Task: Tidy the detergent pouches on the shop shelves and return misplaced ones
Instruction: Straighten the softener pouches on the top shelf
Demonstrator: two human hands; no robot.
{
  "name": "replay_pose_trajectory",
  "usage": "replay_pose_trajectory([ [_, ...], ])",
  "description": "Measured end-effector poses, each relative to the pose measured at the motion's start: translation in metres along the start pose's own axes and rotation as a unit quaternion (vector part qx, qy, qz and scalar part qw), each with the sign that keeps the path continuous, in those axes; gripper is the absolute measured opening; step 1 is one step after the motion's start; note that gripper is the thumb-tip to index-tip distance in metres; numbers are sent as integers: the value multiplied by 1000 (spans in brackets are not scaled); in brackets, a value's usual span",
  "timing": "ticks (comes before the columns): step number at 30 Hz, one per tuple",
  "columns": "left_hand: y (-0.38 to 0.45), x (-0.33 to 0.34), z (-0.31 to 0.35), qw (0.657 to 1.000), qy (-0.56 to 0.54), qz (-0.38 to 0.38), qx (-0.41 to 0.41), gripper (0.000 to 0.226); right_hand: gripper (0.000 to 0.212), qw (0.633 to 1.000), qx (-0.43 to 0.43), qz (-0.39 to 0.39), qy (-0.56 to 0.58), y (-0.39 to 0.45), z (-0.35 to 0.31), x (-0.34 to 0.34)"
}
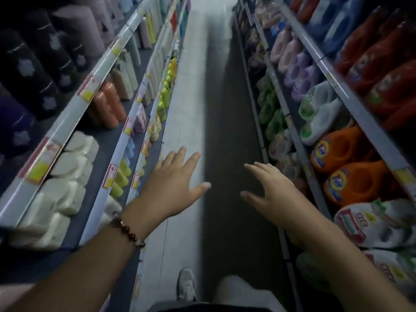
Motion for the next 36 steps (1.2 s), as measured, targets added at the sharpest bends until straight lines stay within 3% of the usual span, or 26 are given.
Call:
replay_pose_trajectory([
  [6,151,-37,-3,994,45,14,94,81,70,995,54,37,69,114,23,-45],
  [12,301,-27,-38,994,65,-16,83,81,72,994,48,28,92,263,36,-71],
  [18,436,-52,-93,996,70,-51,21,79,72,999,29,-17,30,419,31,-130],
  [25,534,-92,-173,996,37,13,-77,93,75,998,-54,17,1,562,-20,-213],
  [28,580,-107,-201,994,7,29,-102,84,75,996,-81,23,-2,614,-41,-237],
  [32,668,-136,-233,996,15,40,-76,76,73,996,-75,46,-16,699,-60,-273],
  [36,799,-186,-258,996,67,66,11,81,74,995,-35,86,-37,793,-71,-327],
])
Point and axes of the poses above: each hand's wrist, its own y-axis towards the middle knuckle, its own x-axis out of the palm, z = x × y, the point moved 5 cm from there along y, towards the middle knuckle, and after that the axes turned 11 degrees about x, right-handed, at the moved point
